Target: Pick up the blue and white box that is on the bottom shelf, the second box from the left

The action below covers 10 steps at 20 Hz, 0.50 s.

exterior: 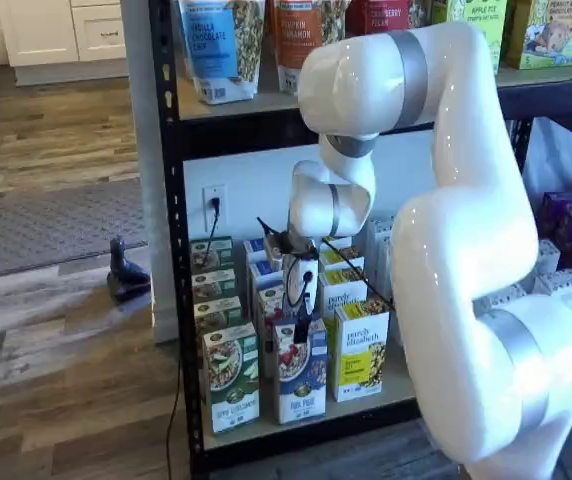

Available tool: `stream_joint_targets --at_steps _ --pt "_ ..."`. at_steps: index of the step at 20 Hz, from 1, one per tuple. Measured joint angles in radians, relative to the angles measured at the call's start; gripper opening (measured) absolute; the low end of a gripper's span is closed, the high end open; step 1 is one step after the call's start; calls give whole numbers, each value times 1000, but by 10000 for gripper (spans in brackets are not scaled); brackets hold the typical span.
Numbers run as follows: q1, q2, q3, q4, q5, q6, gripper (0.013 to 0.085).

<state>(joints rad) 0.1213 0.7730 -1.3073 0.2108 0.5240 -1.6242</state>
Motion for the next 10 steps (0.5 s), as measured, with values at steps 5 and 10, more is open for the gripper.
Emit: stream_joint_targets --at_steps 5,10 --pt "29 55 -107 -83 91 104 850" --pt "37 95 -157 -95 82 123 850"
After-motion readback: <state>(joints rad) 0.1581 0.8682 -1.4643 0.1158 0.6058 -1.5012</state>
